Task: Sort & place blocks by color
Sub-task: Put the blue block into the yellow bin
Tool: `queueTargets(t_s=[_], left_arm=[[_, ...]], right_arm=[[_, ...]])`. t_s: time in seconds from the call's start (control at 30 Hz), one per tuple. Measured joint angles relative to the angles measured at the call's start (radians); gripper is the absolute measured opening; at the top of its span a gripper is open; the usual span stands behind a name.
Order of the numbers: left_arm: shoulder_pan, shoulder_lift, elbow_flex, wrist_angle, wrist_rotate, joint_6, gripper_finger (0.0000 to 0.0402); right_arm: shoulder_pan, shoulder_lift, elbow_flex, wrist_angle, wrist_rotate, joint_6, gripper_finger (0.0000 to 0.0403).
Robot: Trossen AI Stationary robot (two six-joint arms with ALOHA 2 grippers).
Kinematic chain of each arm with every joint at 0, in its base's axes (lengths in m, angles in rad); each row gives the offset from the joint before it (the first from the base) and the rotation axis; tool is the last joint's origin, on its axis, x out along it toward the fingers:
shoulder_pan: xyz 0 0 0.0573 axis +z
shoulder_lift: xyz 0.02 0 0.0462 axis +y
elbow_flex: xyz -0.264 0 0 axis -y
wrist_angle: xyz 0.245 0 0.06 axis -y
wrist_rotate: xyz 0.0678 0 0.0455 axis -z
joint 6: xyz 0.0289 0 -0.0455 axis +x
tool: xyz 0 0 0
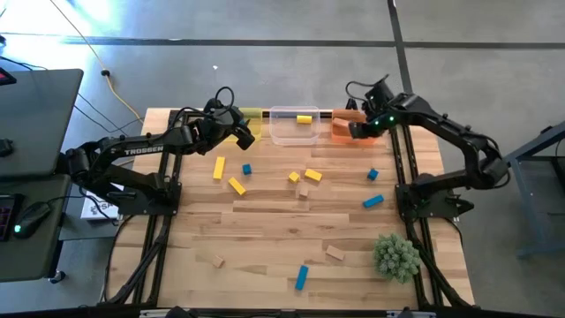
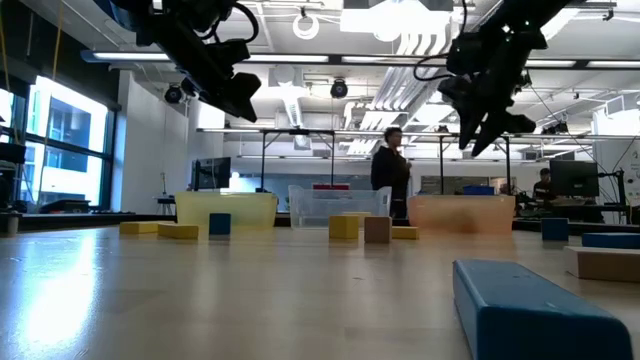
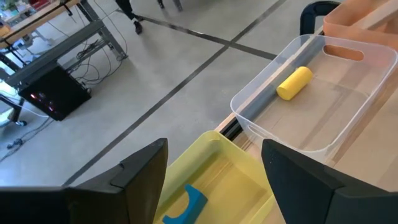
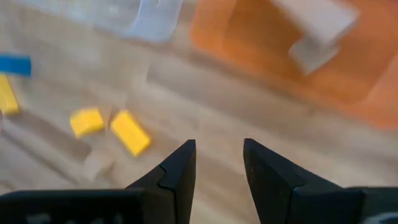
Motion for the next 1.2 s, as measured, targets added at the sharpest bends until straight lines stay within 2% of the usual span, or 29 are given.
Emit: queueTargets(t_s=[0.33,0.6,0.83,1.03,1.2], left_arm=[[-0.004,0.0,0.0,-0.006,0.016,-0.003,0.025],[-0.011,0.0,0.0,-0.016,0.19,-0.021,0.025],[-0.06,0.0,0.0,-0.084,0.273,-0.022,0.025],[-0.125,0.0,0.0,-0.143,0.275,-0.021,0.025],[-0.163,0.0,0.0,-0.143,0.264,-0.022,0.025]], right_arm=[[0.238,0.0,0.0,-0.166,0.0,0.082,0.0124],[0.395,0.0,0.0,-0.191,0.006,0.088,0.0129],[0.536,0.0,0.0,-0.22,0.05,0.139,0.0171],[0.625,0.0,0.0,-0.297,0.12,-0.01,0.0185],[0.655,0.016,0.0,-0.341,0.133,-0.108,0.0185]])
